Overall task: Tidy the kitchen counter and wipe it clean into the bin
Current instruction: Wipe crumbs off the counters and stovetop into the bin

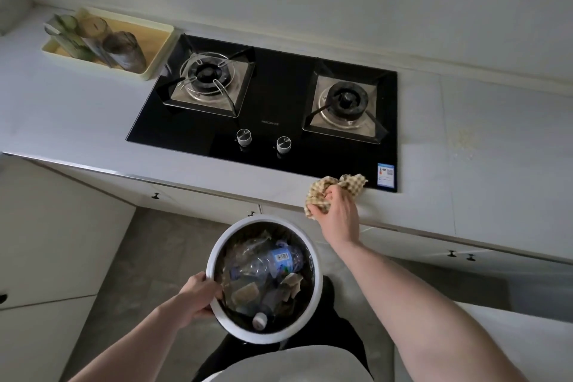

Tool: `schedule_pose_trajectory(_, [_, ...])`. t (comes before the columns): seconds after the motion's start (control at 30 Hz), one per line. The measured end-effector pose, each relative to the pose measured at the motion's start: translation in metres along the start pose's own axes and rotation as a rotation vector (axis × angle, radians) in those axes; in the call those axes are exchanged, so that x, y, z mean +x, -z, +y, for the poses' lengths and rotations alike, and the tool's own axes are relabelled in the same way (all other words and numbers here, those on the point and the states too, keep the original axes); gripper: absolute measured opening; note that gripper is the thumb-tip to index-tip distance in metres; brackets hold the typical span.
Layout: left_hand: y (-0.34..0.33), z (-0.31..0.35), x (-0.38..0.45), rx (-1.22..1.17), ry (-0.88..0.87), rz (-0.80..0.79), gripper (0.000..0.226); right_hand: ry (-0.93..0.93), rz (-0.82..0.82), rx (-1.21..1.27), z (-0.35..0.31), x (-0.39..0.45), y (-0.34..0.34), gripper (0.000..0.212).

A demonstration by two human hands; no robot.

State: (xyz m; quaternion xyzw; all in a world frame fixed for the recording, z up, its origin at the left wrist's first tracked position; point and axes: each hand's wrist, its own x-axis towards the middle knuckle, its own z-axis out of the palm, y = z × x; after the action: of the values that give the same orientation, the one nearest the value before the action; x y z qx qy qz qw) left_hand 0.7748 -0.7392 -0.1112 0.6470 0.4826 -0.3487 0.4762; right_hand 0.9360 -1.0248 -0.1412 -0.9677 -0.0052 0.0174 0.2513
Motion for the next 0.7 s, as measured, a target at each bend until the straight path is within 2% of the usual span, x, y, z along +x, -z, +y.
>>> schedule_pose_trajectory(0.17, [-0.026,0.005,-0.014,-0.025,0.001,0.012,0.024,0.029,-0.039,-0.083,0.008,0.024,0.015,0.072])
schedule_pose_trajectory(0.27, [-0.047,0.006,-0.024,-0.04,0.015,0.036,0.024,0.206,-0.106,-0.155,0.019,0.034,0.021,0.052])
schedule_pose_trajectory(0.37, [-0.074,0.007,-0.034,-0.091,0.026,0.073,0.026,0.322,-0.22,-0.086,0.04,0.029,0.032,0.038])
schedule_pose_trajectory(0.47, [-0.105,0.008,-0.044,-0.155,0.041,0.095,0.029,0.325,-0.336,0.022,0.055,0.012,0.046,0.038])
schedule_pose_trajectory(0.6, [-0.155,0.009,-0.055,-0.241,0.065,0.108,0.028,0.514,-0.667,0.125,0.071,-0.021,0.07,0.041])
schedule_pose_trajectory(0.63, [-0.167,0.008,-0.057,-0.257,0.074,0.109,0.028,0.531,-0.688,0.151,0.08,-0.026,0.076,0.043])
schedule_pose_trajectory(0.7, [-0.19,0.006,-0.059,-0.278,0.087,0.103,0.028,0.466,-0.61,0.233,0.101,-0.026,0.09,0.042])
